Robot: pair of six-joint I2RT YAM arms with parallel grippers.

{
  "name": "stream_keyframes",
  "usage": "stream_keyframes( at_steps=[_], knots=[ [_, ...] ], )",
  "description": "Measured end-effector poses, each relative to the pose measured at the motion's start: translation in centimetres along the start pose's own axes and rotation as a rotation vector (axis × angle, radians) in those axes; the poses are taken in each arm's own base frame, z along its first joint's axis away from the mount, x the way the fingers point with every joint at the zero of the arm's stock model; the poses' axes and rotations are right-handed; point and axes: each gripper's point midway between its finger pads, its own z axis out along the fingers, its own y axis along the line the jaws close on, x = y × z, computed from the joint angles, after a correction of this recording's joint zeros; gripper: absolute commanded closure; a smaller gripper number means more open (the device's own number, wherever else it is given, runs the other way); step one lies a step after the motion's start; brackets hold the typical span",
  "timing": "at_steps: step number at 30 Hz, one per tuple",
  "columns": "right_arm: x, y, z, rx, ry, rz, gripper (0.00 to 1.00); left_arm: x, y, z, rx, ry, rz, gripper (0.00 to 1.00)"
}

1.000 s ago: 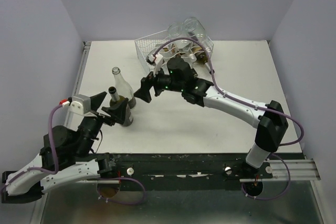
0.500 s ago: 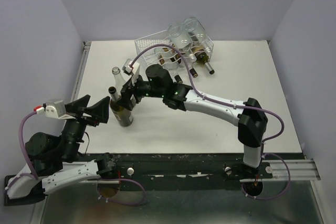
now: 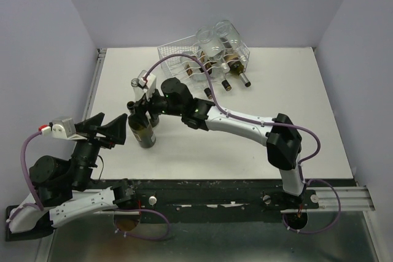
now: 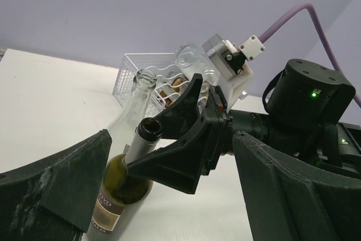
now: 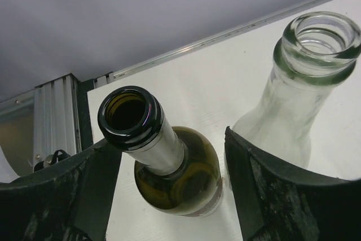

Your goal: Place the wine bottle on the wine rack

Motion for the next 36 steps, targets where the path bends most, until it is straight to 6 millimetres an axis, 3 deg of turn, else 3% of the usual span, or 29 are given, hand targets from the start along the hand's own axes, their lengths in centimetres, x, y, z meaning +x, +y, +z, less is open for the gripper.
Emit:
stream_keyframes(
  at_steps=[3, 13, 18, 22, 26, 29, 32, 36],
  knots=[
    [0.7, 0.2, 0.5, -0.001, 0.009, 0.0, 0.33, 0.0, 0.0, 0.0, -0.002, 0.001, -0.002, 0.01],
    [1.1, 0.6, 1.2, 0.025, -0.019, 0.002, 0.99, 0.3, 0.1, 0.0, -0.004, 0.01, -0.005, 0.01],
    [1.2, 0.3, -0.4, 0.074, -0.029, 0.001, 1.0, 0.7, 0.1, -0.1, -0.003, 0.022, 0.0, 0.01],
    [1.5, -0.2, -2.8, 0.133, -0.004, 0.004, 1.0, 1.1, -0.2, -0.2, 0.015, 0.039, 0.006, 0.01],
    [0.8, -0.7, -6.5, 0.202, 0.02, 0.007, 1.0, 1.6, -1.0, 0.0, 0.04, 0.063, 0.027, 0.01],
    [-1.1, -0.7, -10.0, 0.248, 0.009, -0.001, 1.0, 2.7, -2.2, 0.5, 0.061, 0.1, 0.054, 0.01],
    [-3.4, -0.7, -13.7, 0.293, -0.024, -0.014, 0.99, 5.0, -3.5, 1.1, 0.081, 0.155, 0.096, 0.01],
    [-5.1, -1.5, -18.1, 0.372, -0.055, -0.02, 0.99, 9.9, -5.4, 1.9, 0.119, 0.258, 0.181, 0.01]
  ],
)
